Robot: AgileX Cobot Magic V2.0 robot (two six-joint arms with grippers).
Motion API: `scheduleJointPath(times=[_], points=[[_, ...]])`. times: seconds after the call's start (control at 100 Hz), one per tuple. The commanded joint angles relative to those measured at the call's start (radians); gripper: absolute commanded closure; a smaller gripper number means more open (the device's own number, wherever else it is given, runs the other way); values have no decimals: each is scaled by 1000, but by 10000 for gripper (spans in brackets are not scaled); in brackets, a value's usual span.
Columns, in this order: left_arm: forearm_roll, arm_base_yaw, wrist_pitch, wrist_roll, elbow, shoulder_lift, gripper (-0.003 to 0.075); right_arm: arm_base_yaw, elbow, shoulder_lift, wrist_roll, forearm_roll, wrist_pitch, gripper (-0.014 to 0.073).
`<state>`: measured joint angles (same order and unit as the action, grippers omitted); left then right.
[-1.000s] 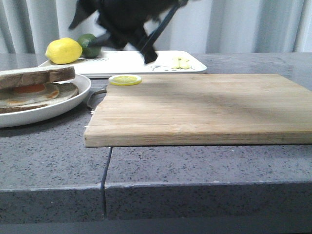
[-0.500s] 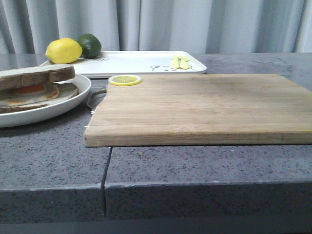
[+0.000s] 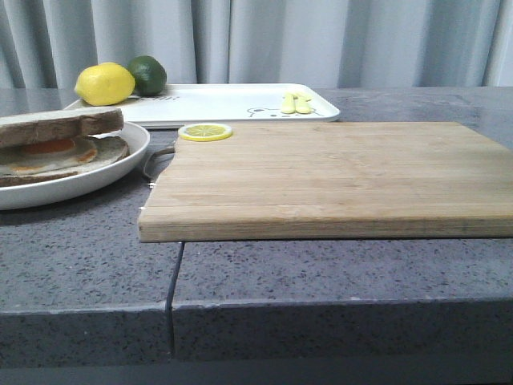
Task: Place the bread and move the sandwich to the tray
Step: 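Open the right gripper and withdraw it from the plate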
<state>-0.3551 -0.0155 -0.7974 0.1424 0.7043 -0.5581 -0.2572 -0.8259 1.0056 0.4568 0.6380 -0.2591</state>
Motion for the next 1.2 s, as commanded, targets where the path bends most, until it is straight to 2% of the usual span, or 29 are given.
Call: scheduleJointPath(times=[0.0,0.1,0.2,0.6,1.19], points=[[-26,0,66,-3,33,-9,167,12,23,-110,-178,-225,60,279],[-26,0,66,-3,33,-9,167,12,81,-213,-357,-500,71,279],[-26,0,66,-3,33,-9,167,12,140,-325,-397,-611,70,279],[-26,0,66,-3,33,-9,167,12,345,-620,-406,-656,34,279],[-26,0,66,-3,33,-9,167,12,365,-634,-406,-656,34,279]])
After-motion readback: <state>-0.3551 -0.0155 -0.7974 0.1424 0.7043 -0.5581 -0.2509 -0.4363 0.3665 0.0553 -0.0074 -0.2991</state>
